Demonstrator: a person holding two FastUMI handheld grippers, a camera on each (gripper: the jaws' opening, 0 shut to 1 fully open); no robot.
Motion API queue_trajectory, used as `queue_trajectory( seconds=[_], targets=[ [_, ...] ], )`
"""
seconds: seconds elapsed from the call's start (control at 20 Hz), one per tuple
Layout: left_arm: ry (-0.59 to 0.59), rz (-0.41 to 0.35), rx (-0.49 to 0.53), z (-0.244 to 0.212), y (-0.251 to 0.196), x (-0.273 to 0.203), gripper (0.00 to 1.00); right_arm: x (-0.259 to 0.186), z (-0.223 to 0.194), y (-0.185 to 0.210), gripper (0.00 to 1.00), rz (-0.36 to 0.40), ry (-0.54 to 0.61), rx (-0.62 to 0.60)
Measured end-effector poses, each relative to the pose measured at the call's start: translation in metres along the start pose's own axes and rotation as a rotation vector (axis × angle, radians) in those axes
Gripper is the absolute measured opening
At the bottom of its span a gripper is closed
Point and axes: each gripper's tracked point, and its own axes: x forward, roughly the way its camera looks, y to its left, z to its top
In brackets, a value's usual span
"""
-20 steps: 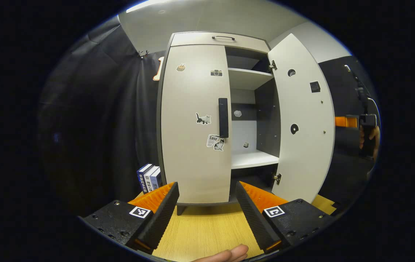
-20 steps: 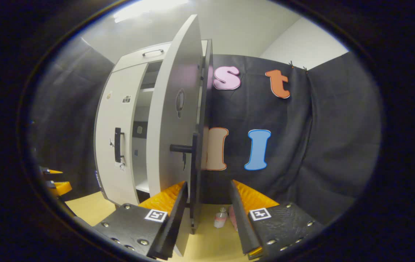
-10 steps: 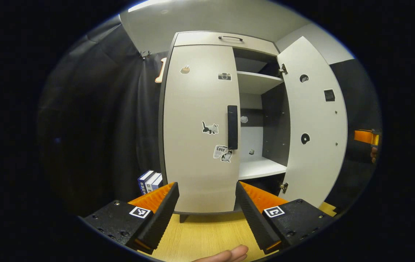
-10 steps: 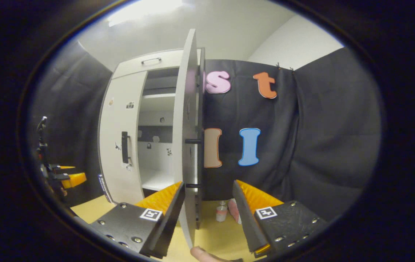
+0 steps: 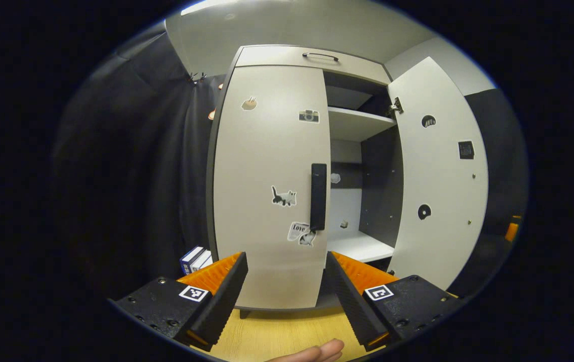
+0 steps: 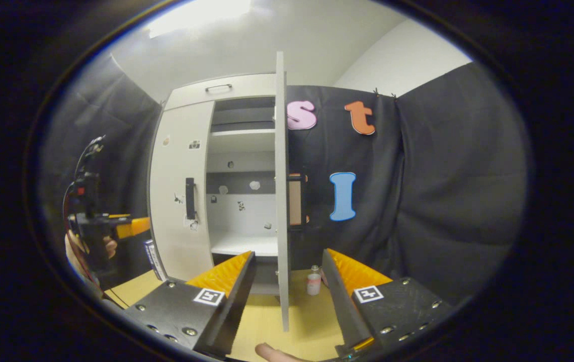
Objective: Open the right door of the double-door shoe cabinet with the right hand, and open the left door with the left hand.
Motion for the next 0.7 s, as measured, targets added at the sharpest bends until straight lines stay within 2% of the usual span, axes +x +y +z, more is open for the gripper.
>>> queue_trajectory(
  seconds=[0.05, 0.35, 0.45, 0.55, 0.7],
  targets=[
    [-0.017, -0.002, -0.002, 0.012, -0.004, 0.011, 0.96, -0.005, -0.003, 0.005, 0.78, 0.002, 0.002, -0.004],
    [-0.030, -0.076, -0.108, 0.048, -0.030, 0.073, 0.97, -0.030, -0.006, 0.036, 0.79, 0.053, -0.001, 0.010],
    [-0.051, -0.064, -0.102, 0.056, -0.029, 0.095, 0.97, -0.034, -0.003, 0.038, 0.82, 0.060, -0.008, 0.020],
    [-0.047, -0.052, -0.077, 0.056, -0.028, 0.114, 0.97, -0.035, -0.002, 0.043, 0.79, 0.074, -0.015, 0.030],
    [-0.012, -0.096, -0.071, 0.047, -0.044, 0.134, 0.98, -0.035, -0.003, 0.039, 0.76, 0.061, -0.023, 0.060]
  ],
)
